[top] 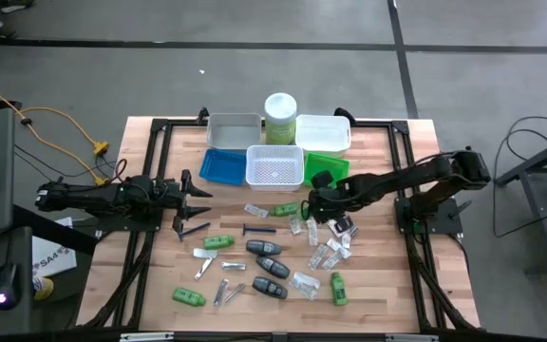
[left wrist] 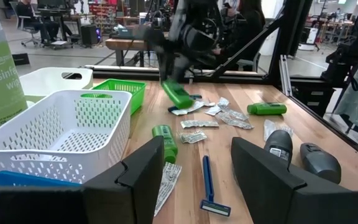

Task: Pick & Place Travel size toiletries
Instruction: Put the green shampoo into the small white bin

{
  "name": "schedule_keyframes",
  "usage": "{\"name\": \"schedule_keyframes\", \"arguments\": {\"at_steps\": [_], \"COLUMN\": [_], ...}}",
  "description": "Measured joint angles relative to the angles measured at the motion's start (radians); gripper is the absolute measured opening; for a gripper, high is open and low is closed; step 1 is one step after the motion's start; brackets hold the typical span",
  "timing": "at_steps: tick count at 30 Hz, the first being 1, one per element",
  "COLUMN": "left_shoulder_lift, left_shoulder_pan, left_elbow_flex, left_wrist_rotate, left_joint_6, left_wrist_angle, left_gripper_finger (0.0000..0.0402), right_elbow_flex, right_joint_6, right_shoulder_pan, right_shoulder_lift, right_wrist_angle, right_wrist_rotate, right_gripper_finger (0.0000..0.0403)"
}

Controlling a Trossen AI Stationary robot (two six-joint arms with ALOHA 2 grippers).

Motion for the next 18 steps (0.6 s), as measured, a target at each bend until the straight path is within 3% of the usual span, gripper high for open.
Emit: {"name": "schedule_keyframes", "arguments": {"at_steps": [6,18], "left_shoulder_lift": [0.0,0.0], "left_shoulder_pan": [0.0,0.0], "left_elbow_flex": [0.0,0.0], "left_wrist_rotate": [0.0,0.0], "left_joint_6": [0.0,0.0], "left_wrist_angle": [0.0,0.0], "left_gripper_finger": [0.0188,0.0188], "right_elbow_flex": [0.093,0.122], "right_joint_6": [0.013,-0.096], "right_shoulder_pan": [-0.008,-0.113], "right_shoulder_lift": [0.0,0.0], "right_wrist_angle": [-0.199,-0.301], "right_wrist_rotate": [0.236,0.477], "right_gripper_finger": [0.0095,0.0098]}}
